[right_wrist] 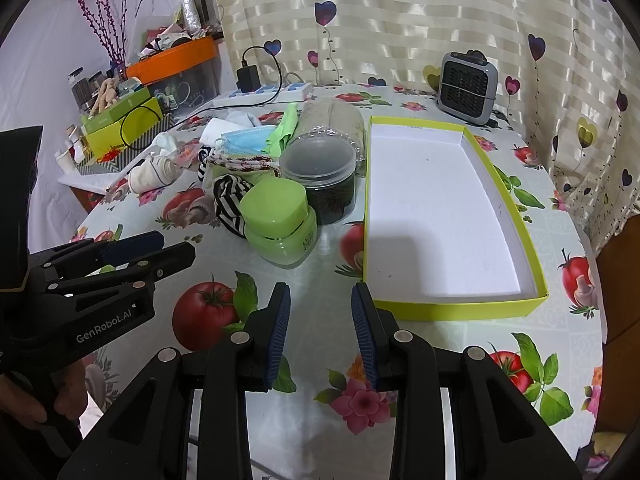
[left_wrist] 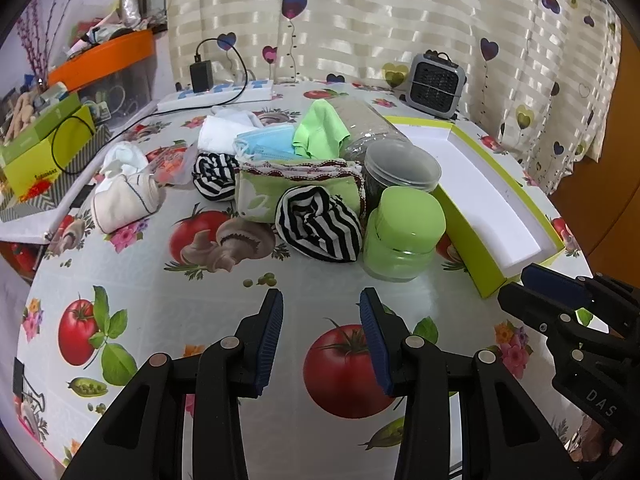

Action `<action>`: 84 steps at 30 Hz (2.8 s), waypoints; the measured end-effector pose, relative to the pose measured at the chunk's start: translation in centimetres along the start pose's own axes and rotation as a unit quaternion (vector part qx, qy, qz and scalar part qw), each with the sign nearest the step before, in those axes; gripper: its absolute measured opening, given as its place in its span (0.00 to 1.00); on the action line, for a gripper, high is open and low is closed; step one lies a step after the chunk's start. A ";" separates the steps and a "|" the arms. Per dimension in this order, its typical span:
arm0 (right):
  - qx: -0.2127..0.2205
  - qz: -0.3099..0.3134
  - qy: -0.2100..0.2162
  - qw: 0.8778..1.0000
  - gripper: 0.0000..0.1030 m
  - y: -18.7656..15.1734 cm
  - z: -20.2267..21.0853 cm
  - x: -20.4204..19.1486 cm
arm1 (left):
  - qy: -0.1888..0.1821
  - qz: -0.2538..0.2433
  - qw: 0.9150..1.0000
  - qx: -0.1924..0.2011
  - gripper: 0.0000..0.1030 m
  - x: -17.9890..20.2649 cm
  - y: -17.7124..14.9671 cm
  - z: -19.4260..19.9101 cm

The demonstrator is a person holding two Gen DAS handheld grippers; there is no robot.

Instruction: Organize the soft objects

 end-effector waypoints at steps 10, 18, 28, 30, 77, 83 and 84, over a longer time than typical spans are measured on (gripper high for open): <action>0.001 0.000 0.000 1.000 0.32 0.2 0.2 0.2 | 0.002 0.001 1.000 -0.001 0.38 -0.1 0.0 0.0; 0.001 0.000 0.000 1.000 0.32 0.2 0.2 0.2 | 0.011 0.002 1.000 0.000 0.38 -0.5 -0.1 -0.2; 0.001 -0.001 0.000 1.000 0.32 0.2 0.3 0.2 | 0.014 -0.001 1.000 0.003 0.38 -0.5 0.1 0.1; 0.002 -0.001 0.001 1.000 0.32 0.2 0.3 0.4 | 0.009 -0.001 1.000 0.004 0.38 -0.5 0.1 0.2; 0.009 -0.005 0.008 1.000 0.38 0.5 -0.2 0.9 | -0.002 0.009 1.000 -0.014 0.38 -0.7 0.1 -1.9; 0.009 -0.005 0.009 1.000 0.38 0.6 -0.3 1.0 | 0.008 -0.002 1.000 -0.013 0.38 -0.7 0.4 -2.0; 0.009 -0.005 0.009 1.000 0.38 0.6 -0.4 1.0 | 0.008 -0.002 1.000 -0.013 0.38 -0.8 0.4 -2.1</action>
Point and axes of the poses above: each gripper's, at about its wrist camera, not at the fingertips, and z roughly against the way its jaws point, x to its right, y to its top, the point moved 3 cm from there along -z, roughly the way its jaws point, and after that the axes turned 2 degrees about x, right-handed, at the moved point
